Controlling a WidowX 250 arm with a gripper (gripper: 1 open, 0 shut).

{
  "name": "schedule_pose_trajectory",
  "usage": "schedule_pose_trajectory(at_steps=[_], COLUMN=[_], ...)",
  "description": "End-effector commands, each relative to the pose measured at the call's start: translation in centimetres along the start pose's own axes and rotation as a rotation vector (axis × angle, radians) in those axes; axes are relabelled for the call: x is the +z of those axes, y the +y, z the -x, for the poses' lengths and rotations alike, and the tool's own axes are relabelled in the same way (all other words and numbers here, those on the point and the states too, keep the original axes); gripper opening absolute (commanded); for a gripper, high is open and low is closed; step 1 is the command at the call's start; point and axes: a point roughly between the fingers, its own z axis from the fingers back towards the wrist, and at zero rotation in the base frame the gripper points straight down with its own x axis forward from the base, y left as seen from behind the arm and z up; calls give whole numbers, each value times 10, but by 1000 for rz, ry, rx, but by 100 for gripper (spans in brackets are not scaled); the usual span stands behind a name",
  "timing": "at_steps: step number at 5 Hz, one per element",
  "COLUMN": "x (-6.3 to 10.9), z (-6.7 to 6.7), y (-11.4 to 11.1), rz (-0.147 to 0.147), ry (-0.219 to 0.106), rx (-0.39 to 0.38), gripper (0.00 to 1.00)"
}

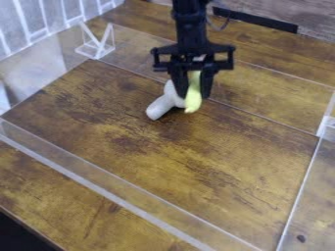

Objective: Move the green spoon to the right

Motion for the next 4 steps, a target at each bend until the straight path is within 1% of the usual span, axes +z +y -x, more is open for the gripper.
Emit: schedule_pose_trajectory(at_steps=[1, 2, 4], x=[23, 32, 34], z=[-3, 1, -2], y=[7, 10, 12], rz=[1, -5, -22], ry=[-67, -64, -66], rx=[-17, -38, -3], gripper=[0, 0, 0])
